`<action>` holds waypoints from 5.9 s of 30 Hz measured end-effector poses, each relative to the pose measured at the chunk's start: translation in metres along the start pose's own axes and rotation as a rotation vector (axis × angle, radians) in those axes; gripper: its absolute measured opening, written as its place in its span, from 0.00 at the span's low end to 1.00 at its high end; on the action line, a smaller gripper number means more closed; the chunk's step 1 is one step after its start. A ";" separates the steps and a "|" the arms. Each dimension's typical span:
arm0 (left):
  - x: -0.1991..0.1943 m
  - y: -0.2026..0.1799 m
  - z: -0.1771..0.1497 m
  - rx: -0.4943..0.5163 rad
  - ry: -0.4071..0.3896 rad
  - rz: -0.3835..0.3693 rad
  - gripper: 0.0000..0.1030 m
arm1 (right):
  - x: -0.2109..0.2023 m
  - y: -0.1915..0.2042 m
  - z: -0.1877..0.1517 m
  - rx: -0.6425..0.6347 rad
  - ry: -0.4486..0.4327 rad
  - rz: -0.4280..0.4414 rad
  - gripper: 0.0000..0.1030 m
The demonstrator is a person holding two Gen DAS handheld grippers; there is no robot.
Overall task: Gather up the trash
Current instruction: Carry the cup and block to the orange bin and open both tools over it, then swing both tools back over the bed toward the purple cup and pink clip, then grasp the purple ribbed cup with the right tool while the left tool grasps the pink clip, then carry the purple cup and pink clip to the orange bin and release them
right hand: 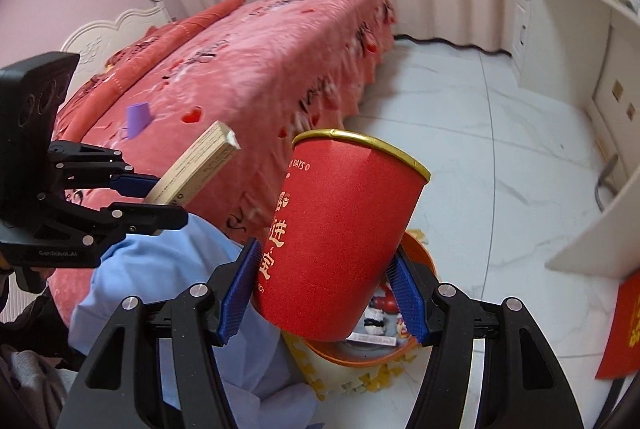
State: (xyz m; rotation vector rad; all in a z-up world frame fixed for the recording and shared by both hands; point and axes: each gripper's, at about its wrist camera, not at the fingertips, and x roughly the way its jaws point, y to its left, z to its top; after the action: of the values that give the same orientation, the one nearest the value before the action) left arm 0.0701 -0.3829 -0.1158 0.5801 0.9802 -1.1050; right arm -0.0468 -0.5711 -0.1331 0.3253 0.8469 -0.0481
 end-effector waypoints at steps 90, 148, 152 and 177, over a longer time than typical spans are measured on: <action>-0.126 0.430 -0.250 -0.981 -0.142 0.399 0.88 | 0.330 0.409 0.219 -0.362 0.209 0.411 0.77; -0.151 0.044 -0.147 -0.358 -0.196 0.187 0.30 | -0.022 0.204 0.002 -0.150 -0.035 0.340 0.63; -0.131 0.033 -0.114 -0.276 -0.181 0.144 0.30 | -0.036 0.154 0.001 -0.072 -0.077 0.273 0.63; 0.047 -0.012 0.024 -0.004 0.035 -0.105 0.30 | -0.002 -0.058 -0.032 0.271 -0.030 -0.005 0.63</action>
State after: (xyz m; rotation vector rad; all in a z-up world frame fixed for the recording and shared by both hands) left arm 0.0730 -0.4289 -0.1443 0.5507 1.0525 -1.1889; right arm -0.0816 -0.6167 -0.1664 0.5749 0.8125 -0.1731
